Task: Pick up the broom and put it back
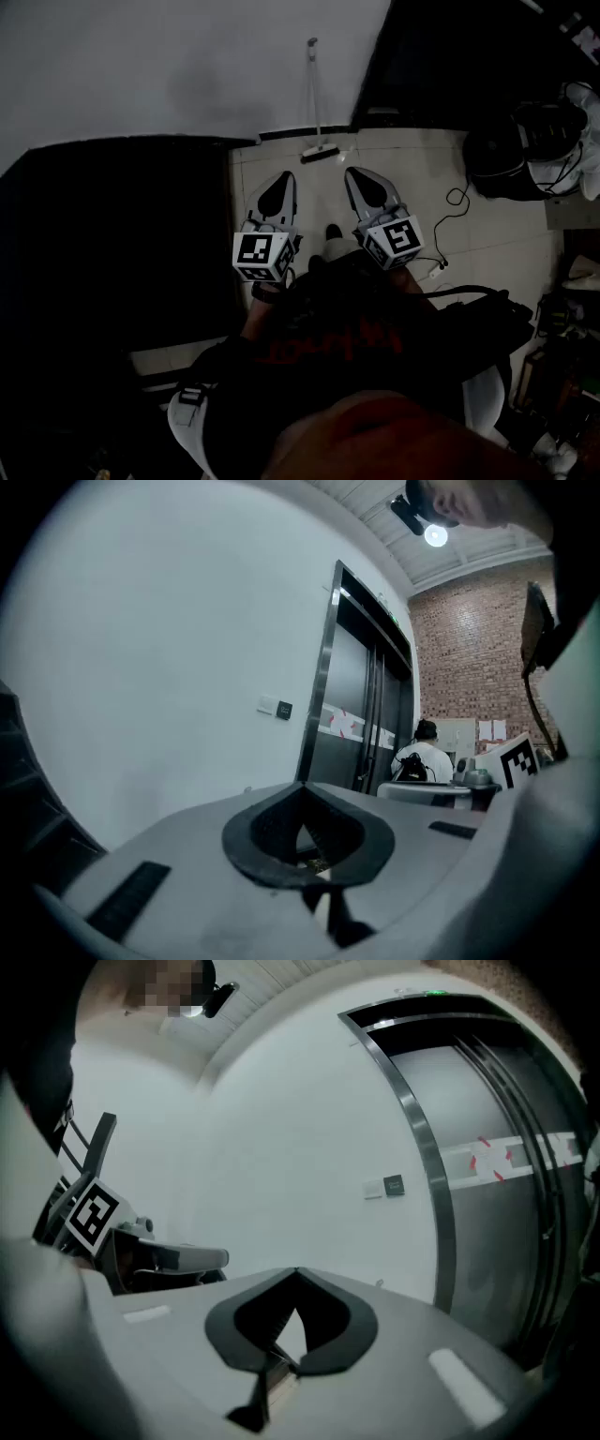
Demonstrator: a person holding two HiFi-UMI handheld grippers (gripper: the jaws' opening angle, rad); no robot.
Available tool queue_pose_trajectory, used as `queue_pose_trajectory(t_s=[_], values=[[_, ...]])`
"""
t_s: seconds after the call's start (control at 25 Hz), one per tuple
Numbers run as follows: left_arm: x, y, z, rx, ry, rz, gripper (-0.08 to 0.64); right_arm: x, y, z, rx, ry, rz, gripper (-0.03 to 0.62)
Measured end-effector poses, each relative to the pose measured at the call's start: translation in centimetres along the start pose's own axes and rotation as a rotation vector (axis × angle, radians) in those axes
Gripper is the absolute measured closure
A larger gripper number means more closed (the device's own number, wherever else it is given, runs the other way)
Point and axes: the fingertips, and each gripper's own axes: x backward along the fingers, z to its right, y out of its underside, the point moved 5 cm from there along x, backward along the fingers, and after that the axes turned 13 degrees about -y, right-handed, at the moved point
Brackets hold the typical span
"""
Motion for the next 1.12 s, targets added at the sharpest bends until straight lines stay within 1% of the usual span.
queue_pose_trajectory(t_s=[0.24,0.36,0.48,0.56,0.64,0.76,0.92,1.04,1.12], values=[[-3.2,-0.5,-0.5,0.017,0.0,0.0,0.555,-1.3,1.1,3.6,-0.003,0.056,-0.016,0.591],[-5.9,-0.3,-0.6,0.018,-0.005,-0.016,0.555,-2.5,1.3,6.1,-0.01,0.043,-0.015,0.591],[-9.5,-0.2,-1.4,0.0,-0.015,-0.036,0.555,-4.8,1.3,9.0,0.006,0.036,-0.024,0.591],[-12.7,-0.3,-2.0,-0.01,-0.027,-0.037,0.555,-6.7,1.2,11.8,-0.002,0.037,-0.034,0.591],[-16.8,-0.3,-2.5,-0.032,-0.041,-0.042,0.555,-8.9,1.0,15.4,-0.021,0.029,-0.032,0.591],[-22.4,-0.6,-3.3,-0.054,-0.068,-0.077,0.555,-11.8,0.1,20.3,-0.023,0.0,-0.029,0.591],[-27.3,-1.9,-3.9,-0.078,-0.095,-0.1,0.555,-14.6,-0.9,25.6,-0.036,-0.007,-0.035,0.591],[-30.5,-2.7,-3.9,-0.102,-0.115,-0.128,0.555,-16.6,-0.5,29.6,-0.073,-0.013,-0.087,0.591],[-31.5,-2.9,-4.0,-0.13,-0.129,-0.151,0.555,-17.8,-0.4,30.7,-0.087,-0.033,-0.125,0.591]])
